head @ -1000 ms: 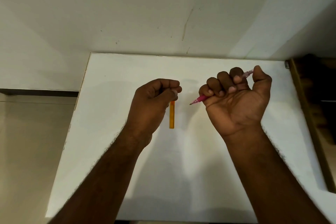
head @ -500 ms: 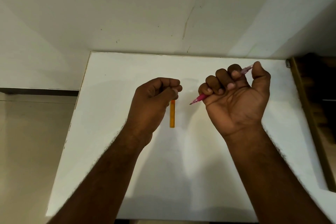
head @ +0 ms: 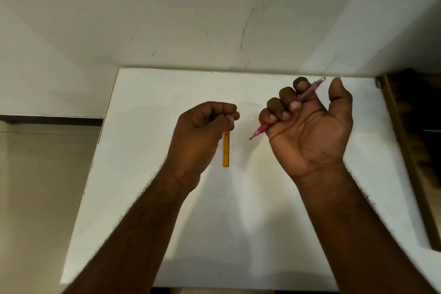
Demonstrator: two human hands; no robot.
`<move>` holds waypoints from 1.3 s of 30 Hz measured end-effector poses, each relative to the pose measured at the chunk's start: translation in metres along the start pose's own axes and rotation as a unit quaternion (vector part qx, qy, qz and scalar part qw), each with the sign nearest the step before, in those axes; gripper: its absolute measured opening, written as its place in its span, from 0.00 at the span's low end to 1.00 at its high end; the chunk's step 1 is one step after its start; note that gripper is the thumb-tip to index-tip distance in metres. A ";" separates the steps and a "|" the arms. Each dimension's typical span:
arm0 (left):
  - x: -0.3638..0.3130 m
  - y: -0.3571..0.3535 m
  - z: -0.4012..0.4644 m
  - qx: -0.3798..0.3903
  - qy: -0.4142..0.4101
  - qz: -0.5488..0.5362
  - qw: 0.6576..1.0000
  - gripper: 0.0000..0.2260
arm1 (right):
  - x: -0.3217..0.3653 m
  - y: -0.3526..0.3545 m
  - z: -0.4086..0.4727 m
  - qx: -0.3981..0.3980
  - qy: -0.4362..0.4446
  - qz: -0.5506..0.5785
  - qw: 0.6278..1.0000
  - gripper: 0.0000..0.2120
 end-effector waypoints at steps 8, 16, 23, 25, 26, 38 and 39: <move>0.001 0.001 0.000 -0.002 0.003 0.000 1.000 0.10 | -0.001 0.005 0.000 -0.023 0.012 -0.047 0.999 0.19; 0.001 0.001 0.000 -0.006 0.001 0.009 1.000 0.10 | -0.009 0.002 -0.002 -0.041 -0.039 -0.047 0.997 0.27; 0.000 0.001 0.000 -0.008 0.001 0.013 1.000 0.10 | -0.008 0.001 -0.003 -0.048 -0.032 -0.036 0.998 0.28; 0.000 0.000 0.001 -0.007 0.000 0.014 1.000 0.10 | -0.007 0.001 -0.003 -0.048 -0.030 -0.039 0.998 0.26; 0.000 0.001 0.001 -0.006 0.000 0.011 1.000 0.10 | -0.007 0.000 -0.003 -0.047 -0.029 -0.040 0.998 0.26; -0.001 0.000 0.000 -0.002 -0.005 0.005 1.000 0.10 | 0.004 -0.022 0.001 0.006 -0.003 -0.167 0.986 0.28; -0.001 0.000 -0.001 -0.002 -0.005 0.007 1.000 0.10 | 0.004 -0.026 0.001 0.016 0.000 -0.193 0.981 0.27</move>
Point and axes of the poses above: each hand's wrist, its own z-axis towards the middle knuckle, its own y-axis out of the back of the hand, x = y × z, the point moved 9 cm from there along z, towards the middle knuckle, and after that the axes turned 14 degrees about x, right-handed, at the moved point
